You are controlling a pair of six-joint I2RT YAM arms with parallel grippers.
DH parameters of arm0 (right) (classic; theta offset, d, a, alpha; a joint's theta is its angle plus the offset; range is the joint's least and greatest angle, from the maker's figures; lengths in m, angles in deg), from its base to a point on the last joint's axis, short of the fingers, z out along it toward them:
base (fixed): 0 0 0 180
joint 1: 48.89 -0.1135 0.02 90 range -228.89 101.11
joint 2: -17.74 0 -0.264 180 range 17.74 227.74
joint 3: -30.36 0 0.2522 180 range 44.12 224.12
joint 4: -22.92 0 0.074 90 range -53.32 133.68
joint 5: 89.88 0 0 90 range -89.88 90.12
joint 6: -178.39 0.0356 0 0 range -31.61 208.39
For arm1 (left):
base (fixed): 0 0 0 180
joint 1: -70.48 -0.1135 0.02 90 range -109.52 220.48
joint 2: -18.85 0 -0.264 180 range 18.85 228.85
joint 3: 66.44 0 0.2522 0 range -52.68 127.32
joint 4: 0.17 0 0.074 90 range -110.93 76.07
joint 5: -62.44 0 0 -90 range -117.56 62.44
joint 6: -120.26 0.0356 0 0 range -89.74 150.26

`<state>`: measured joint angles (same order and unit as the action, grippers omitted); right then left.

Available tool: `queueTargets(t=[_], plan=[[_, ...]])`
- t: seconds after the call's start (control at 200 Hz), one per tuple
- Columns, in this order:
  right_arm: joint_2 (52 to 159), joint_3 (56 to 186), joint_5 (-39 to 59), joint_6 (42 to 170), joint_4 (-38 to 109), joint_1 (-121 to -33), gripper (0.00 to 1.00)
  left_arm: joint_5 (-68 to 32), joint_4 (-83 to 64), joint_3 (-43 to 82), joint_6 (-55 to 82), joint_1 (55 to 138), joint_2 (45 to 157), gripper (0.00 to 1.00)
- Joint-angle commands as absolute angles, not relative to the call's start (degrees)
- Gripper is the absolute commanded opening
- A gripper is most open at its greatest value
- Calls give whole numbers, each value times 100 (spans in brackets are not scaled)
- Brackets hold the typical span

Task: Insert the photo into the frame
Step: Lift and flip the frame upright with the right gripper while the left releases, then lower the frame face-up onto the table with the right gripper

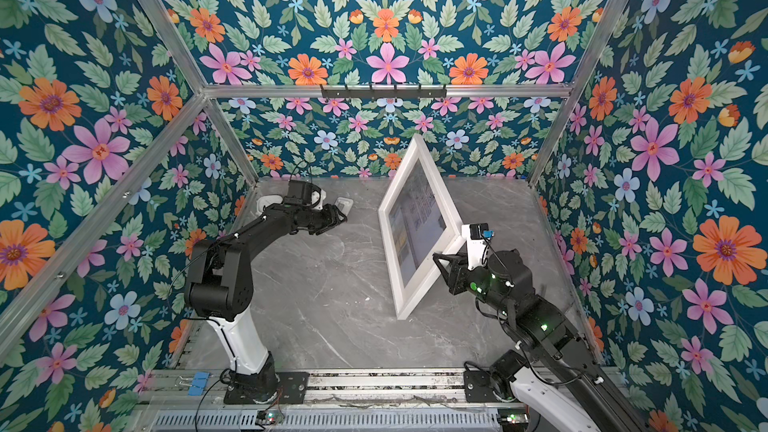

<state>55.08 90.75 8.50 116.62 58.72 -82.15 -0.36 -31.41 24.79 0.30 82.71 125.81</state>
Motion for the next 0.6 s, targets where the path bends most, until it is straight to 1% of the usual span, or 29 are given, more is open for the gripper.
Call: queueTargets(t=[0.0,0.095,0.18,0.235,0.345,0.595], plan=[[5543,8911,1095,12642,6113,-8194,0,148,-2893,2361,-86,8279,12598,60],[5496,8652,694,13568,6144,-8193,0,182,-2771,2146,-185,8279,12544,60],[5319,8251,649,14225,5853,-8194,0,186,-2644,1892,-281,8280,12455,60],[5210,8090,417,14781,6055,-8194,0,205,-2564,1718,-350,8285,12386,60],[4934,7593,278,15445,6029,-8194,0,218,-2505,1419,-409,8281,12264,60],[4419,6699,-57,16368,5760,-8194,0,305,-2344,782,-577,8314,11835,60]])
